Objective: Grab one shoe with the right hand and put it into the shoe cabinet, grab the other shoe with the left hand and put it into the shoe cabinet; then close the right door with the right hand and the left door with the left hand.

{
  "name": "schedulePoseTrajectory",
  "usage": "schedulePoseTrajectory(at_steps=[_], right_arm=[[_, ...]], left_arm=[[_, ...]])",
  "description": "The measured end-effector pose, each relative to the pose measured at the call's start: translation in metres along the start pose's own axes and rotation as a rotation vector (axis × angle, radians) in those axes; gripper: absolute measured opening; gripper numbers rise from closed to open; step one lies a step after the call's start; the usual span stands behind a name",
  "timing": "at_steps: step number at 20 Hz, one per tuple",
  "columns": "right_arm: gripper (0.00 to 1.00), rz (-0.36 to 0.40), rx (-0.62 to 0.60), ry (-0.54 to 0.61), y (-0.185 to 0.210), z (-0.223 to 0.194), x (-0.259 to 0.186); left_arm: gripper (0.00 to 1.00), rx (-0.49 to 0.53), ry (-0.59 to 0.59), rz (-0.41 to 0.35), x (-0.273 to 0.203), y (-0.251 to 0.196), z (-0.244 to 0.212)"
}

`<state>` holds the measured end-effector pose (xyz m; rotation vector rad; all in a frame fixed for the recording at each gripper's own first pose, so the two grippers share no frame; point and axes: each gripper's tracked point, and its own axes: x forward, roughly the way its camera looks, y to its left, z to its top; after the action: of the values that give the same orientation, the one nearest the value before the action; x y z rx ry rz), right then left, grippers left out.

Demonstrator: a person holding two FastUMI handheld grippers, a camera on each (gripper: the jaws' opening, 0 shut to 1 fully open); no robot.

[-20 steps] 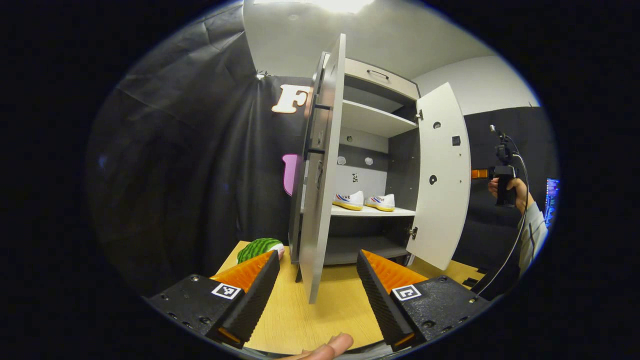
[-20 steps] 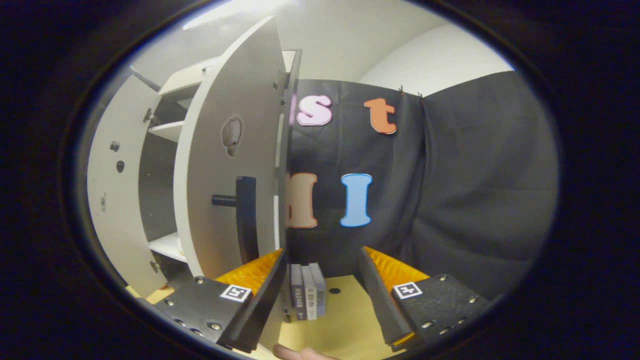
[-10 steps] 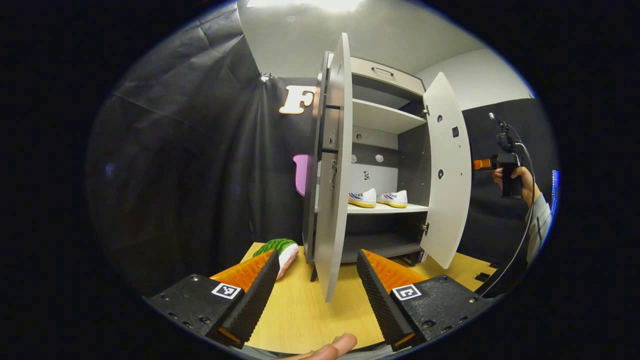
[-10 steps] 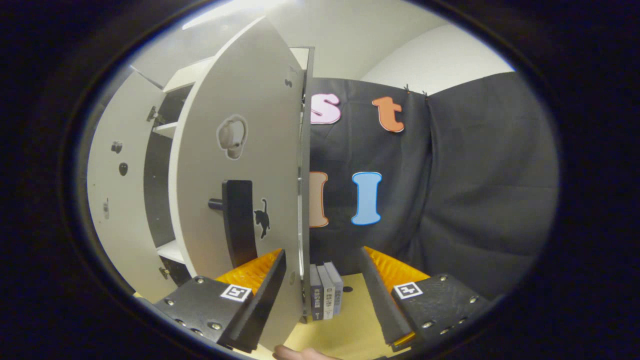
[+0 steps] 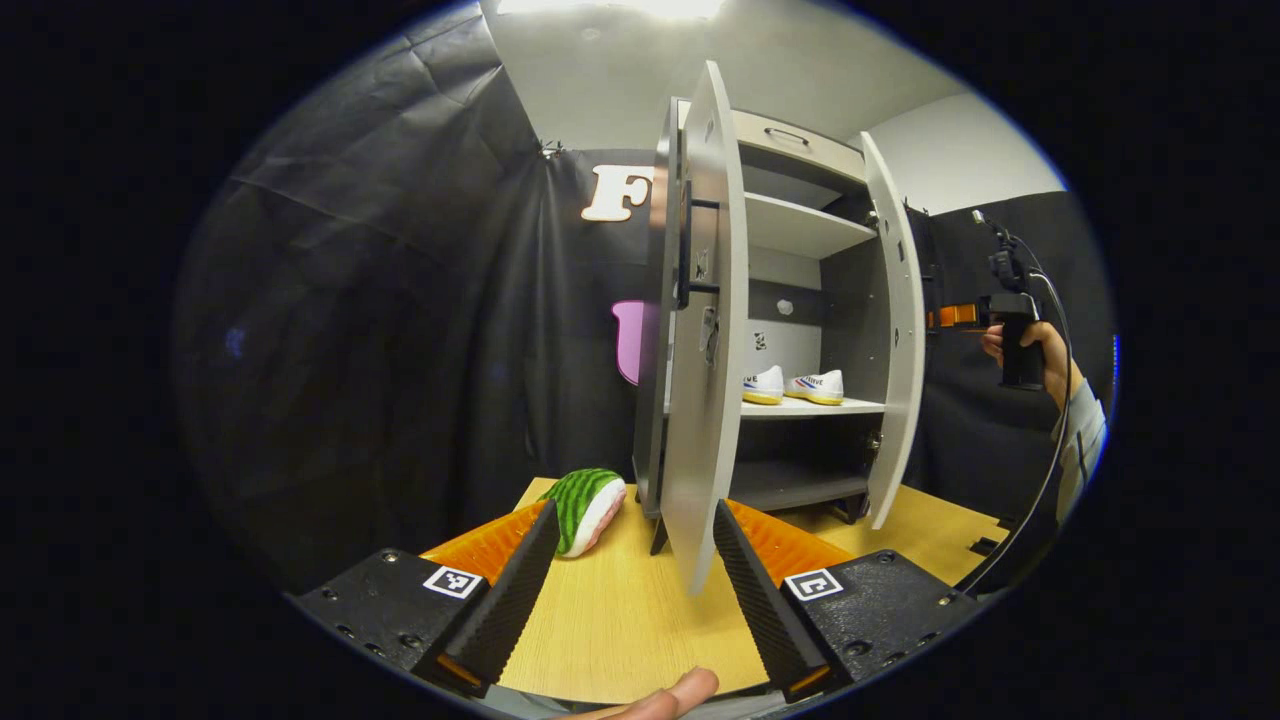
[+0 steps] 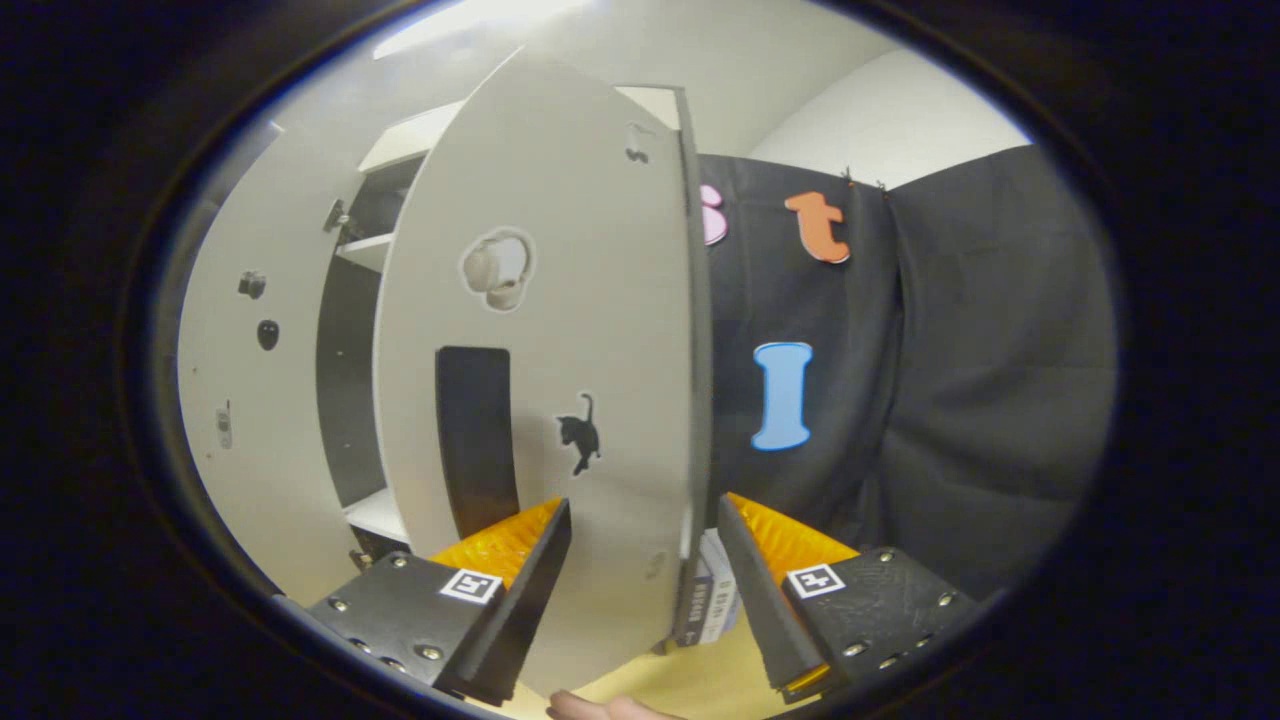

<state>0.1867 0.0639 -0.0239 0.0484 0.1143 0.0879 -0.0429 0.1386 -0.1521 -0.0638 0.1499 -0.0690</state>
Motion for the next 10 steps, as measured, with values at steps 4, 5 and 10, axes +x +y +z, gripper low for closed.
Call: schedulePoseTrajectory(at_steps=[4, 5, 10], right_arm=[[0.98, -0.016, 0.053, -0.039, 0.014, -0.01, -0.004], [0.98, -0.012, 0.054, -0.05, 0.015, -0.013, -0.007], [0.98, 0.022, 0.047, -0.022, 0.009, -0.037, -0.021]], left_arm=[[0.89, 0.009, 0.004, 0.036, -0.007, 0.021, 0.0], [0.94, 0.013, 0.005, 0.046, -0.006, 0.024, 0.0], [0.89, 0.018, 0.036, 0.091, 0.001, 0.04, -0.004]])
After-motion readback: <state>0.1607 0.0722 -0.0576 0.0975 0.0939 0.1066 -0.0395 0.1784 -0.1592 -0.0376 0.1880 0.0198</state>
